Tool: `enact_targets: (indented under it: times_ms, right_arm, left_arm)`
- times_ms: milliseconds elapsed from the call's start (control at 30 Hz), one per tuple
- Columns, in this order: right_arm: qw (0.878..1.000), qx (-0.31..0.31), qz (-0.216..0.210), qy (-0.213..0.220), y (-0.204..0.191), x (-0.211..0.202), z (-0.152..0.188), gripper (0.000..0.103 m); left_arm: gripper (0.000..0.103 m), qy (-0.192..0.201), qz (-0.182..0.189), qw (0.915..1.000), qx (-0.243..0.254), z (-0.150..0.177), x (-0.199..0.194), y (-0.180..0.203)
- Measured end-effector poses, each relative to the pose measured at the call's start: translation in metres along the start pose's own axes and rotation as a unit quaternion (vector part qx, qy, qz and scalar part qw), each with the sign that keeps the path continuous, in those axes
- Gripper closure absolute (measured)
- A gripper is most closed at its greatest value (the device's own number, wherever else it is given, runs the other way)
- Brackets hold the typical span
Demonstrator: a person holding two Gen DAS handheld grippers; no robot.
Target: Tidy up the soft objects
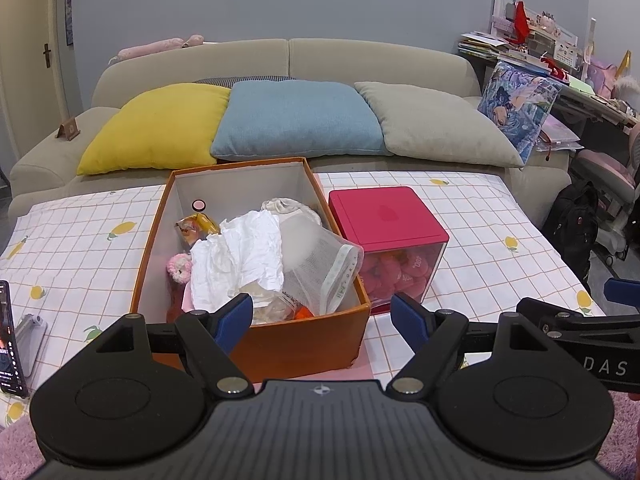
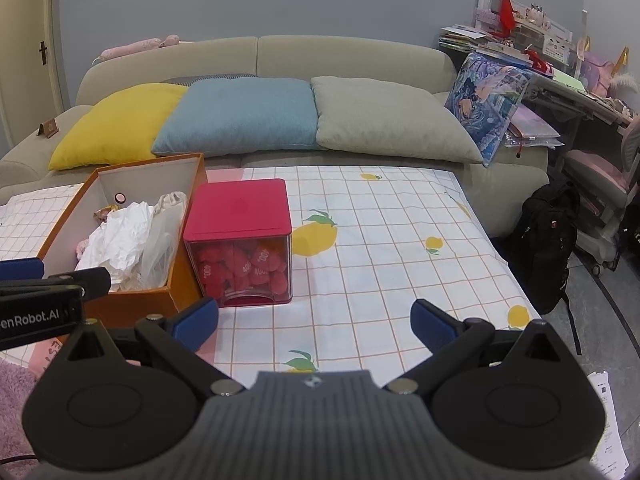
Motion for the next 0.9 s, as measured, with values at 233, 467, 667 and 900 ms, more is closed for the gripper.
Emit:
enact_targets:
  times_ms: [233,467,667,900]
  right_arm:
    - [1.0,-0.002,0.004,0.001,-0.0012,0.0,0.0,0.003]
    - [1.0,-0.004,0.005,0.002,-0.0018,-0.0003,-0.0007,0.003]
    - [1.0,-0.006,0.005,0.0,-0.0018,0.0002,0.0,0.003]
    - [1.0,-0.007,0.005,-0.001,-0.0018,0.0002,0.0006,0.003]
  left_arm:
    - [0.012,0.0,0.001,1.0,-0.001,-0.0003,-0.0001,-0.0007]
    - [0.012,-0.001,0.001,1.0,0.0,-0.0003,0.0001,-0.0009]
    - [0.012,-0.001,0.002,1.0,0.001,-0.0004,0.0,-0.0016]
    - [0.012,-0.002,0.002,1.0,0.0,-0.0005,-0.0004,-0.0016]
Point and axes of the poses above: each gripper's, at about its wrist camera, not at the fingertips, and x roughly the way its jaws point, y to its right, z to its underside, the point moved 7 cm from there along x, roughly the way its jaws point, and after that the axes turned 2 degrees about -x, right-handed, at the moved point
